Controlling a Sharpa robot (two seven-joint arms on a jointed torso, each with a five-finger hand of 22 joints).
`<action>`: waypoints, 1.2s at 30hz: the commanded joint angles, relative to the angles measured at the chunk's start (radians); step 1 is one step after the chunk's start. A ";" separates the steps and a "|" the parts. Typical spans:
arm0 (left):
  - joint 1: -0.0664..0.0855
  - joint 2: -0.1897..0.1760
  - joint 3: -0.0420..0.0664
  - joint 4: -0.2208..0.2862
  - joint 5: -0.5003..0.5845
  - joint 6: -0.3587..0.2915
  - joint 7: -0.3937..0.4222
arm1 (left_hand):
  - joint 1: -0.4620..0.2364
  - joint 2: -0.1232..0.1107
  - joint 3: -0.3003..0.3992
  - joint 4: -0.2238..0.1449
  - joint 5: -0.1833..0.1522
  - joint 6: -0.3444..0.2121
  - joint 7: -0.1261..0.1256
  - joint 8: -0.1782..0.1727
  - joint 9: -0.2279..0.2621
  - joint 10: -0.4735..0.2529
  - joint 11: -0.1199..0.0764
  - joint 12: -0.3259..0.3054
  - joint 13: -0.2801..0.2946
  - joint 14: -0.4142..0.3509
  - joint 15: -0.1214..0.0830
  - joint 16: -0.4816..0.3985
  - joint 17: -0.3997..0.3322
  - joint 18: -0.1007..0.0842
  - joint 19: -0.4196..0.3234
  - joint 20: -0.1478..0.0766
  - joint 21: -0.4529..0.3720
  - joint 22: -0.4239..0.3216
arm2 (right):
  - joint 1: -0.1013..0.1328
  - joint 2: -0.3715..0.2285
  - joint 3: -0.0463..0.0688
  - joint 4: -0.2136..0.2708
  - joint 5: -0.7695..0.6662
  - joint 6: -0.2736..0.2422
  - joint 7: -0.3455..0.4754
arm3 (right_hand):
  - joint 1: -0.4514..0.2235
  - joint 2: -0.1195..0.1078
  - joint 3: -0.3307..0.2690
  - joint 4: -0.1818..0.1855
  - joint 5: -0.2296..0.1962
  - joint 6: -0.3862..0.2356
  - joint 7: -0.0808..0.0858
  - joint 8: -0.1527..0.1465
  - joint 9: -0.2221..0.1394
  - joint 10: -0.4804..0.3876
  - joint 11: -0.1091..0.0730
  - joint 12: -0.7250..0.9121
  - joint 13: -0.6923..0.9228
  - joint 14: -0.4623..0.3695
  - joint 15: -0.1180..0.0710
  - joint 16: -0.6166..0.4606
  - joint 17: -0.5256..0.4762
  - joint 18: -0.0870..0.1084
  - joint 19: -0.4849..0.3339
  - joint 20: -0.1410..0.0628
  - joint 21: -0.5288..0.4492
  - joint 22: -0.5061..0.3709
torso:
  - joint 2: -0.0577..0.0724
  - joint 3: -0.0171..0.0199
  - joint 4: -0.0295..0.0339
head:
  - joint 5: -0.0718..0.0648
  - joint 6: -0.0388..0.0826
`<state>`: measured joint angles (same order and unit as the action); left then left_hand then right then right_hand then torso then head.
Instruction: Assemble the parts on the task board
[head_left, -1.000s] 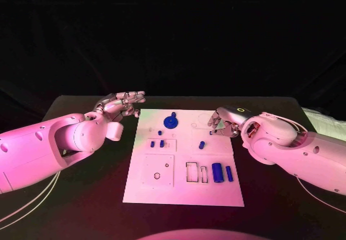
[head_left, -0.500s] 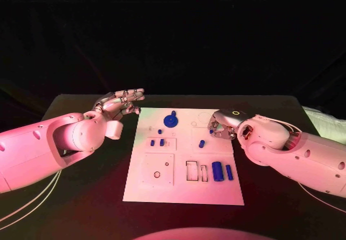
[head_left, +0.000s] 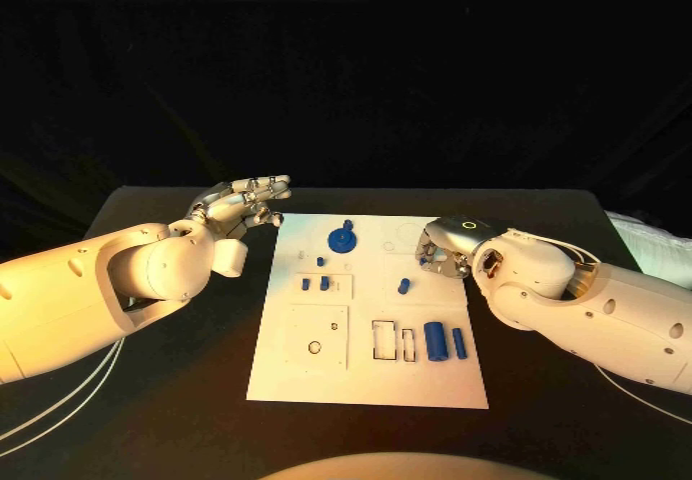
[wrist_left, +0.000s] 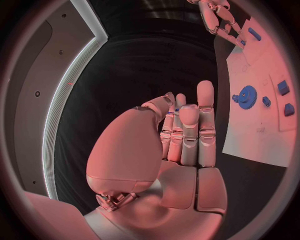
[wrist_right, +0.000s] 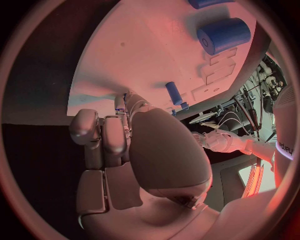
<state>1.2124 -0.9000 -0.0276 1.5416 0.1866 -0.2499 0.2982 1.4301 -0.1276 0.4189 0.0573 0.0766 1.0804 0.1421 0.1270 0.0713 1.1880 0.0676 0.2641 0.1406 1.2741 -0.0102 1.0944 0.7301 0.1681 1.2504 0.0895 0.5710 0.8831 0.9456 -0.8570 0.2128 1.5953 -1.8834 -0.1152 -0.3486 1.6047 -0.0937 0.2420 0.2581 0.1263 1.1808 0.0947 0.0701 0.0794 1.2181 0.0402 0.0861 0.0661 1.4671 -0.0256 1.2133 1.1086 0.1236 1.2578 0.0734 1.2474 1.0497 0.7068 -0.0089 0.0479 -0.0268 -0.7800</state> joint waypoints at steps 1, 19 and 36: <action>0.000 0.004 0.000 0.000 -0.030 0.019 0.001 | -0.003 0.008 -0.001 -0.005 0.006 0.003 0.003 0.004 -0.001 -0.007 0.001 0.005 0.001 -0.005 0.001 -0.007 -0.002 0.014 -0.007 0.002 -0.005 -0.001 | -0.005 0.003 -0.004 -0.005 -0.003 0.028 0.005 | 0.003 0.014 0.031 -0.011 -0.030 0.015 0.000 0.007 0.005 0.018 0.000 0.000 -0.001 0.038 -0.009 0.008 0.005 -0.014 0.010 -0.001 0.011 0.014 | 0.000 -0.0005 0.0001 | -0.001 -0.001; -0.001 0.008 -0.001 -0.007 -0.120 0.023 -0.011 | -0.003 0.008 -0.001 -0.010 0.010 -0.007 0.008 0.001 -0.003 -0.020 0.005 0.011 0.003 -0.005 0.004 -0.005 -0.004 0.013 -0.004 0.004 -0.003 0.000 | -0.003 -0.015 0.001 0.032 0.014 -0.128 0.010 | -0.032 0.008 0.100 -0.032 -0.060 0.022 0.002 0.002 0.011 0.035 0.000 -0.013 -0.002 0.040 -0.008 0.020 0.010 -0.020 0.028 0.000 0.037 0.051 | -0.008 -0.0003 -0.0018 | -0.006 -0.002; -0.006 0.011 -0.003 -0.012 -0.131 0.022 -0.007 | -0.004 0.008 -0.002 -0.011 0.010 -0.010 0.010 0.000 -0.004 -0.024 0.007 0.013 0.004 -0.008 0.005 -0.007 -0.009 0.013 -0.006 0.005 -0.008 -0.003 | -0.001 -0.020 0.016 0.194 0.063 -0.151 0.014 | -0.054 -0.010 0.154 -0.052 -0.058 0.022 0.010 -0.002 0.014 0.041 0.007 -0.019 -0.002 0.035 -0.004 0.018 0.001 -0.021 0.029 0.005 0.043 0.060 | -0.013 -0.0036 -0.0023 | 0.023 -0.003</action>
<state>1.2067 -0.8917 -0.0316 1.5267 0.0660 -0.2459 0.2850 1.4301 -0.1276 0.4181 0.0507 0.0803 1.0729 0.1492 0.1269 0.0688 1.1738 0.0748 0.2711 0.1438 1.2725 -0.0086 1.0932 0.7223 0.1680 1.2469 0.0931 0.5671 0.8805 0.9481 -0.8814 0.2288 1.7775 -1.8441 -0.2524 -0.3461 1.5600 -0.1079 0.3908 0.2069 0.0669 1.1989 0.0988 0.0709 0.0922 1.2574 0.0439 0.0714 0.0623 1.4685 -0.0269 1.2279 1.1107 0.1130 1.2841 0.0753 1.2860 1.1090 0.6936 -0.0116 0.0451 -0.0126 -0.7827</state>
